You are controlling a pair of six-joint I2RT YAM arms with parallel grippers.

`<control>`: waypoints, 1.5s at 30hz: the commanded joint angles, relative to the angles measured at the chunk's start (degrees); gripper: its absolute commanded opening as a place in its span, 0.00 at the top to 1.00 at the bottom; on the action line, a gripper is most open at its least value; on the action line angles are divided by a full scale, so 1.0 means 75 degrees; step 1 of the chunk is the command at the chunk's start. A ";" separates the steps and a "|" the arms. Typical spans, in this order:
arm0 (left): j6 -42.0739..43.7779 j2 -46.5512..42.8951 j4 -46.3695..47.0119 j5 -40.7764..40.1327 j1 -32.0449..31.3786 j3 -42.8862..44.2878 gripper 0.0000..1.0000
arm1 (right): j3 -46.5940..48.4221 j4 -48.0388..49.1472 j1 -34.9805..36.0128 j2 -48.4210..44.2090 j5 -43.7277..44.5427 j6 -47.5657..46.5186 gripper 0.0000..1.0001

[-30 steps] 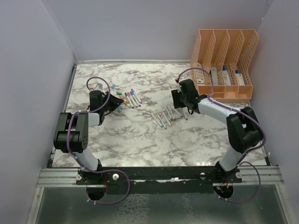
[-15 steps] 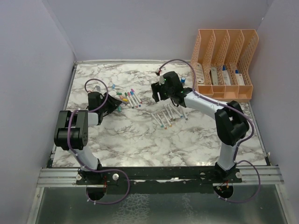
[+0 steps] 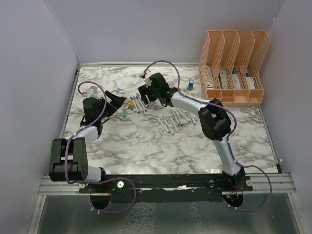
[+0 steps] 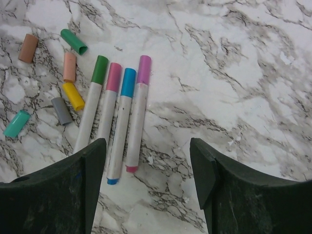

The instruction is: Open the pen caps

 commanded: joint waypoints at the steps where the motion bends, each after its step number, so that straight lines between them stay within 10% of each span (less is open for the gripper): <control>1: -0.0048 -0.0419 0.0098 0.0032 0.0044 -0.0157 0.01 | 0.0745 -0.0310 0.0157 0.0625 0.0351 -0.0273 0.31; 28: -0.0233 -0.0472 0.0105 0.0162 0.0053 -0.0308 0.01 | 0.1044 -0.0285 0.0199 0.1298 0.0610 -0.0299 0.40; 45: -0.0295 -0.0262 0.0109 0.0164 0.0070 -0.0084 0.01 | 0.1050 -0.0808 0.0254 0.1631 0.0657 -0.0279 0.64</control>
